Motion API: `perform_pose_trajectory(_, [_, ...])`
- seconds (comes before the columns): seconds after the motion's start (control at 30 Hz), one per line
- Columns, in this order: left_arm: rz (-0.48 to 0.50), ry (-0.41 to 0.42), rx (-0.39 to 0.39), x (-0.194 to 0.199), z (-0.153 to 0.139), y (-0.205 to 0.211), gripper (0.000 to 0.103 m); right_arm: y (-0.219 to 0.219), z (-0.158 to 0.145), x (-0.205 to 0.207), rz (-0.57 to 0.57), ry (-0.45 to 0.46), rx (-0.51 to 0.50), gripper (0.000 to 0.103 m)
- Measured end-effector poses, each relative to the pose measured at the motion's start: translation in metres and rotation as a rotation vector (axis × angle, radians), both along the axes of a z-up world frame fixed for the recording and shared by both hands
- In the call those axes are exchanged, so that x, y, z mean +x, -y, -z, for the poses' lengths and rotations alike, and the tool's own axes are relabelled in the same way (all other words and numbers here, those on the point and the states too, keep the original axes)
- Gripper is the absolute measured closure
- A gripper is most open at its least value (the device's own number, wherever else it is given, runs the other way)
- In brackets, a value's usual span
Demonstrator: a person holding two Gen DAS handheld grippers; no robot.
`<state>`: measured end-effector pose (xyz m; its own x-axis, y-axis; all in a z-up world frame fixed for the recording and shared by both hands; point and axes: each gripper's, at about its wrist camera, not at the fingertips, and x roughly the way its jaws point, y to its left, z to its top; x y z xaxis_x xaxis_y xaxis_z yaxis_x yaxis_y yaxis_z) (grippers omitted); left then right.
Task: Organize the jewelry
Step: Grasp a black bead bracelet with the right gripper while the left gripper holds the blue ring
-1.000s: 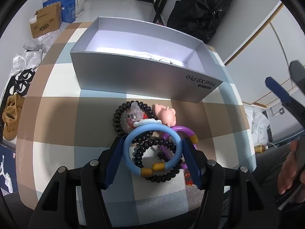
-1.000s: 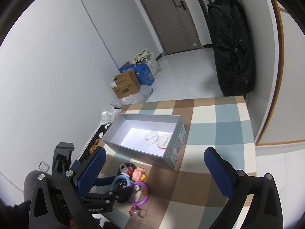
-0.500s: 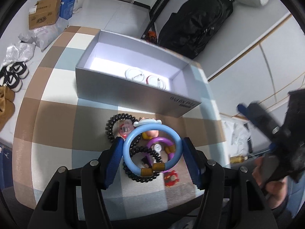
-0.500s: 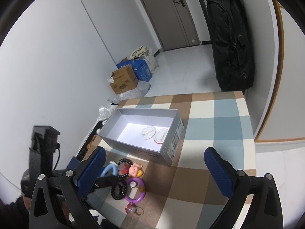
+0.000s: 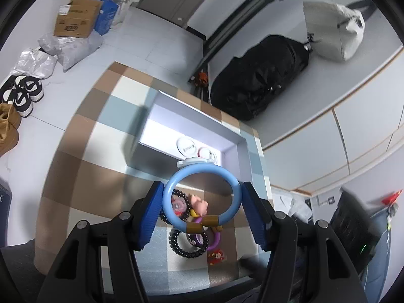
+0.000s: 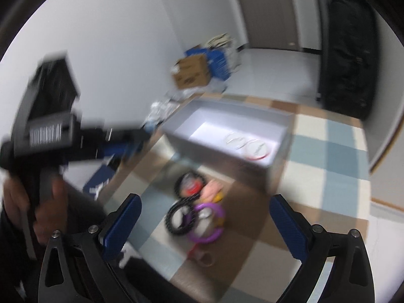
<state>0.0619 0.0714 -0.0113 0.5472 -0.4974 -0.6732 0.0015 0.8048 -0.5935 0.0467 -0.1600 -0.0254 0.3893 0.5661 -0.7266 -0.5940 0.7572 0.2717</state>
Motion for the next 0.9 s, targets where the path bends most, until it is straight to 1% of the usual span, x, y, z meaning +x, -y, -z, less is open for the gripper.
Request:
perform_pose_trajectory(0.13, [-0.027, -0.002, -0.033, 0.005, 0.002, -0.011, 0.046, -0.028, 0.015, -0.012, -0.095, -0.004, -0.069, 0.010])
perform_pose_trajectory(0.27, [-0.032, 0.002, -0.054, 0.004, 0.000, -0.018, 0.046, -0.048, 0.028, -0.019, -0.142, 0.018, -0.147, 0.013])
perform_pose_trajectory(0.33, [-0.032, 0.002, -0.059, 0.004, -0.001, -0.020, 0.046, -0.056, 0.033, -0.020, -0.153, 0.036, -0.198, 0.024])
perform_pose_trajectory(0.4, [-0.032, 0.000, -0.065, 0.005, 0.000, -0.022, 0.046, -0.062, 0.039, -0.020, -0.159, 0.056, -0.251, 0.027])
perform_pose_trajectory(0.47, [-0.034, -0.004, -0.070, 0.005, 0.000, -0.024, 0.046, -0.069, 0.045, -0.021, -0.166, 0.076, -0.302, 0.027])
perform_pose_trajectory(0.6, [-0.031, -0.005, -0.082, 0.005, 0.001, -0.026, 0.046, -0.077, 0.055, -0.022, -0.196, 0.104, -0.363, 0.028])
perform_pose_trajectory(0.63, [-0.028, -0.005, -0.081, 0.005, 0.001, -0.026, 0.046, -0.080, 0.057, -0.023, -0.202, 0.115, -0.377, 0.030])
perform_pose_trajectory(0.73, [-0.026, -0.007, -0.079, 0.006, 0.001, -0.027, 0.046, -0.087, 0.062, -0.027, -0.217, 0.156, -0.433, 0.038])
perform_pose_trajectory(0.77, [-0.024, -0.009, -0.081, 0.007, 0.002, -0.027, 0.046, -0.089, 0.062, -0.027, -0.222, 0.168, -0.434, 0.041])
perform_pose_trajectory(0.8, [-0.023, -0.010, -0.080, 0.007, 0.002, -0.027, 0.046, -0.091, 0.061, -0.029, -0.227, 0.188, -0.444, 0.048])
perform_pose_trajectory(0.83, [-0.024, -0.012, -0.080, 0.007, 0.002, -0.028, 0.046, -0.092, 0.061, -0.031, -0.232, 0.221, -0.470, 0.054])
perform_pose_trajectory(0.9, [-0.024, -0.015, -0.083, 0.007, 0.002, -0.028, 0.046, -0.096, 0.062, -0.033, -0.242, 0.232, -0.473, 0.054])
